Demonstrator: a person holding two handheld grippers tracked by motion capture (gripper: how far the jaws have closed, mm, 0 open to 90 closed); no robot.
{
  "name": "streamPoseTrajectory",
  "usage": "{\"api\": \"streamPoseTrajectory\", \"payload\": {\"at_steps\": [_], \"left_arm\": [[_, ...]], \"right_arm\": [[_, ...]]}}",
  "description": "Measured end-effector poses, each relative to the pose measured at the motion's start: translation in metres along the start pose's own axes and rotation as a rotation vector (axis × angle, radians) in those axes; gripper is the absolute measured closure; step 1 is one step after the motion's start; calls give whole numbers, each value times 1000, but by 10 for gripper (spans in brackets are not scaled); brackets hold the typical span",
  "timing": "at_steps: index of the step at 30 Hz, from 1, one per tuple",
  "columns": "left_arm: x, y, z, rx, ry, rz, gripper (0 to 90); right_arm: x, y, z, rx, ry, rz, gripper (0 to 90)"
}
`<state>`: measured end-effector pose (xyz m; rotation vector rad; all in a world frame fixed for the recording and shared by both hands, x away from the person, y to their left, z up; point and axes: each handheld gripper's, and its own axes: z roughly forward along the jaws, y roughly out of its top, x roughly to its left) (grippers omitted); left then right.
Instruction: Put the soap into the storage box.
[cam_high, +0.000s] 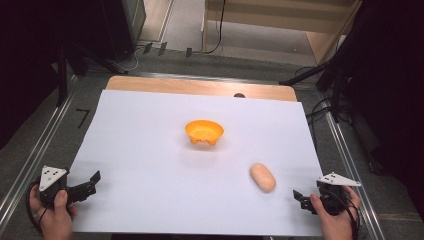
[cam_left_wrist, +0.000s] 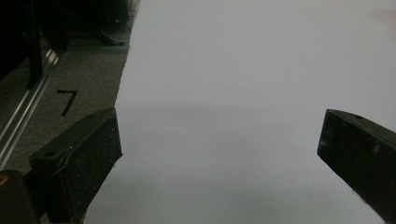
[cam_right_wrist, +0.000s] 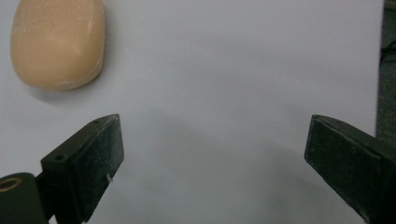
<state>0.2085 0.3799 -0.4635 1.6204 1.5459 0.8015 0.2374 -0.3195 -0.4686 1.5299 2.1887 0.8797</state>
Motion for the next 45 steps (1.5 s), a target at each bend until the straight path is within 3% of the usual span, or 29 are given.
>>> {"api": "streamPoseTrajectory", "payload": {"at_steps": [8,16,23,28,40,45], "left_arm": [[0,0,0,-1,-1,-1,0],[0,0,0,0,0,-2,1],[1,0,-1,-4,-3,-2,0],[0,0,0,-1,0,-1,1],[0,0,0,1,-1,-2,1],[0,0,0,4,-2,0,1]], "right_arm": [[21,20,9,147,-5,-62,22],[42,46,14,178,52,-109,11],[70,71,31,214,91,-114,10],[78,79,42,236,103,-118,45],[93,85,71,307,41,-110,206],[95,87,72,298,32,-119,263]]}}
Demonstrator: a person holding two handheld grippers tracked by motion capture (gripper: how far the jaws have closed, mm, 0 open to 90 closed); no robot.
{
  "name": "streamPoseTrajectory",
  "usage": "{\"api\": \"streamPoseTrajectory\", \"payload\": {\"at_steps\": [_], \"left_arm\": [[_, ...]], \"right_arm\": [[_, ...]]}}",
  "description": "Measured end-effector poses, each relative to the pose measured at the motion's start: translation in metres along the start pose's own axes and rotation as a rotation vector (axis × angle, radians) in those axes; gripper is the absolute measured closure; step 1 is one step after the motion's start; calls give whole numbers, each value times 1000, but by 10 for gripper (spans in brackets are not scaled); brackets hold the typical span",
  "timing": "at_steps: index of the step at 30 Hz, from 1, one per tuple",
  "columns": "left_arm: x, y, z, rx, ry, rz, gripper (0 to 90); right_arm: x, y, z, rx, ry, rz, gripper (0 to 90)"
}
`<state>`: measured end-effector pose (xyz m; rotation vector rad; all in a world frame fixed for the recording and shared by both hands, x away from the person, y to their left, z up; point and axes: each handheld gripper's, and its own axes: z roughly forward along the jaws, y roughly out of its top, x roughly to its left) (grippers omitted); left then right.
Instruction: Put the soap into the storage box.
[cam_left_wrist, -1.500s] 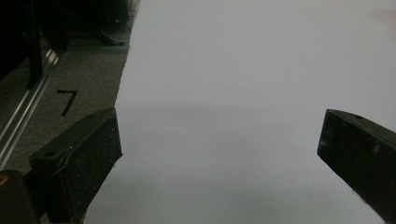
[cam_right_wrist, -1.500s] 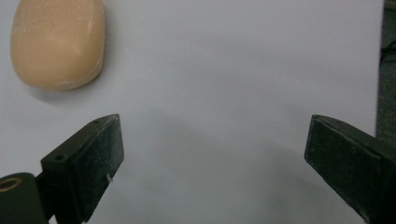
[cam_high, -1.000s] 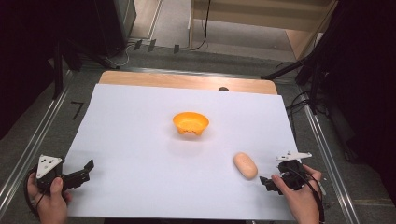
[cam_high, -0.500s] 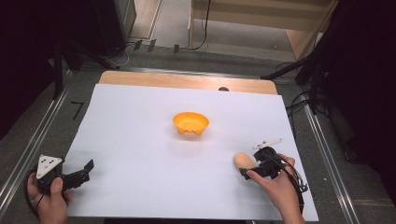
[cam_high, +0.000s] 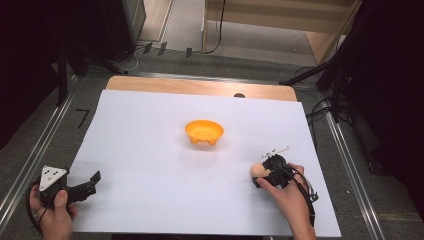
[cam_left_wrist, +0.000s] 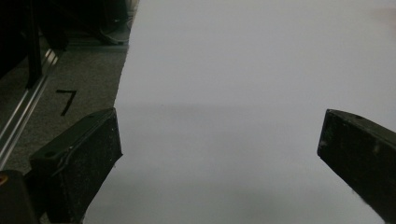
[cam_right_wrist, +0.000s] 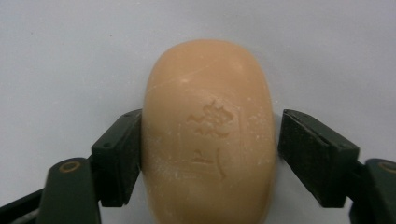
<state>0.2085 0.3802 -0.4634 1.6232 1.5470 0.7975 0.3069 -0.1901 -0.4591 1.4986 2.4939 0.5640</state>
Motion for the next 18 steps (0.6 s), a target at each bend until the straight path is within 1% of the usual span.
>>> {"api": "streamPoseTrajectory", "payload": {"at_steps": [1,2,4,6,10,11,13,15,16,18], "left_arm": [[0,0,0,2,0,0,0],[0,0,0,1,0,-1,1],[0,0,0,2,-1,-1,0],[0,0,0,0,0,-1,1],[0,0,0,6,-2,-2,1],[0,0,0,6,-1,-3,0],[0,0,0,6,-2,-4,1],[1,0,0,4,-2,-5,1],[1,0,0,5,-3,-5,1],[0,0,0,6,-3,-6,0]], "right_arm": [[-1,1,-1,6,2,-7,306],[-2,1,-1,7,5,-10,321],[-4,1,-2,11,9,-4,321],[-5,1,-1,12,19,-12,322],[-5,5,-1,44,18,-36,323],[-4,6,-1,62,13,-31,323],[-4,8,-1,77,11,-31,322],[-3,9,0,81,10,-23,323],[-3,11,0,94,0,-10,321],[-2,11,0,95,-2,-15,319]]}}
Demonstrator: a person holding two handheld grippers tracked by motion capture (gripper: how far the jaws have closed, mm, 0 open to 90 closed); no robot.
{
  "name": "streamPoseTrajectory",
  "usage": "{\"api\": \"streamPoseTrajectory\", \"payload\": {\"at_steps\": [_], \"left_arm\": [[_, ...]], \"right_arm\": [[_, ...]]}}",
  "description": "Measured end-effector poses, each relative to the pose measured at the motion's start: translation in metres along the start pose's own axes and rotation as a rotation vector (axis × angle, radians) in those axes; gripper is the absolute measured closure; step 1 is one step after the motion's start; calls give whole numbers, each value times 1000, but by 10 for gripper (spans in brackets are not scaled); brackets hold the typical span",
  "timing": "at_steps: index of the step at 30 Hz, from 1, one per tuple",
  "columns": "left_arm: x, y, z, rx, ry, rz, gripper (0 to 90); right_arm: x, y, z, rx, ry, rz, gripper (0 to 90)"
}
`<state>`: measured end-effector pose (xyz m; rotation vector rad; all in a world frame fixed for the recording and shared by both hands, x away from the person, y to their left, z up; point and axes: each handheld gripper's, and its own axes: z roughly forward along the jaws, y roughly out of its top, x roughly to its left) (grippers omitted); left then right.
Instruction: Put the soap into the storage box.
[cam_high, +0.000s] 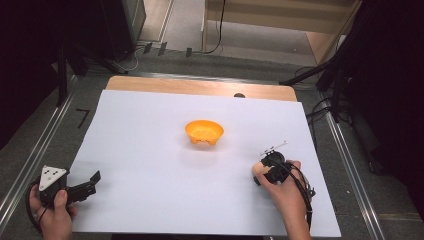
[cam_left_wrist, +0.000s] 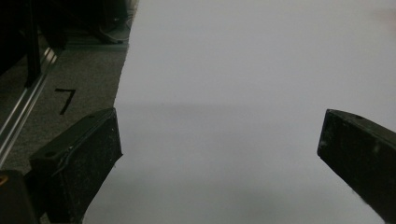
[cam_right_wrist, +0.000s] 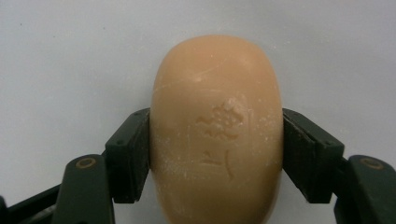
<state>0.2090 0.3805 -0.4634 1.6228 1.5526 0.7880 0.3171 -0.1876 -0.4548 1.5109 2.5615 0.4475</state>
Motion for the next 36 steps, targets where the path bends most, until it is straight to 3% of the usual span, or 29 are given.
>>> {"api": "streamPoseTrajectory", "payload": {"at_steps": [6,10,15,19,23,31,36], "left_arm": [[1,0,0,2,-2,-3,1],[1,0,0,-1,-6,-9,1],[1,0,0,0,-6,-8,0],[1,0,0,-1,-7,-9,1],[1,0,0,-2,-9,-10,0],[2,0,0,-6,-10,-12,0],[2,0,0,-6,-14,-15,1]], "right_arm": [[-1,2,0,7,12,-13,328],[-2,2,-1,3,23,-59,330],[-8,6,-7,-40,37,-108,330],[-4,16,-17,-58,62,-169,330],[-3,26,-19,-62,92,-200,330],[3,50,-24,-93,96,-293,330],[4,66,-28,-122,124,-330,330]]}}
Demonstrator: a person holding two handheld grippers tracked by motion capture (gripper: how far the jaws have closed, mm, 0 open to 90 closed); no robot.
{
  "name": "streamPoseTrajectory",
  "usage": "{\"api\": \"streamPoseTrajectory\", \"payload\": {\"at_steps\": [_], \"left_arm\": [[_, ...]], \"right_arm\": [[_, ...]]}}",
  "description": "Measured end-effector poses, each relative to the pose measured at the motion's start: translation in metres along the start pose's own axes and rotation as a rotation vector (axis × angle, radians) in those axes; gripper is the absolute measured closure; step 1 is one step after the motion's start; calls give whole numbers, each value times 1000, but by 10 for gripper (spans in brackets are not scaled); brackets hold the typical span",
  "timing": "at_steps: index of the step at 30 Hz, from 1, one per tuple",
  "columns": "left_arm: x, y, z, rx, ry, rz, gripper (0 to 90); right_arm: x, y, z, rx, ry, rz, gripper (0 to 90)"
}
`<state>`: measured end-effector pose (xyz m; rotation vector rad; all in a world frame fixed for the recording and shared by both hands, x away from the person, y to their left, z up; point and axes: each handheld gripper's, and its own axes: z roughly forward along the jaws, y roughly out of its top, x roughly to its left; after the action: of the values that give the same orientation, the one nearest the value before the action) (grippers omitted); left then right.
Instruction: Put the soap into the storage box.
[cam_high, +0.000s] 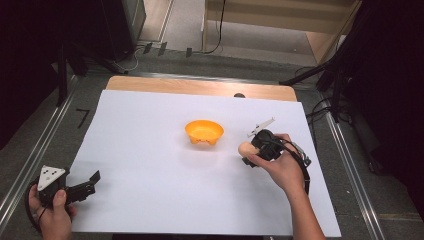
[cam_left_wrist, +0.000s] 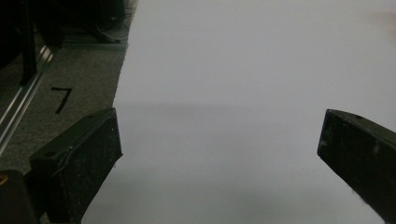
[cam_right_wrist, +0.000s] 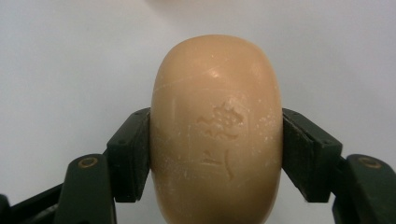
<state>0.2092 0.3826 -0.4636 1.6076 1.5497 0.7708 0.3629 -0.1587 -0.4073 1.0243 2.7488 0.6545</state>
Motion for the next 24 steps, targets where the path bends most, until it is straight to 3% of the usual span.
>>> {"api": "streamPoseTrajectory", "payload": {"at_steps": [11,20,24], "left_arm": [[-1,-1,-1,-11,4,6,0],[0,0,-1,-9,2,3,0],[0,0,-1,-8,1,5,0]], "right_arm": [[-10,32,-3,-37,32,-82,330],[-14,58,-1,-56,35,-234,329],[-10,74,2,-62,64,-290,329]]}}
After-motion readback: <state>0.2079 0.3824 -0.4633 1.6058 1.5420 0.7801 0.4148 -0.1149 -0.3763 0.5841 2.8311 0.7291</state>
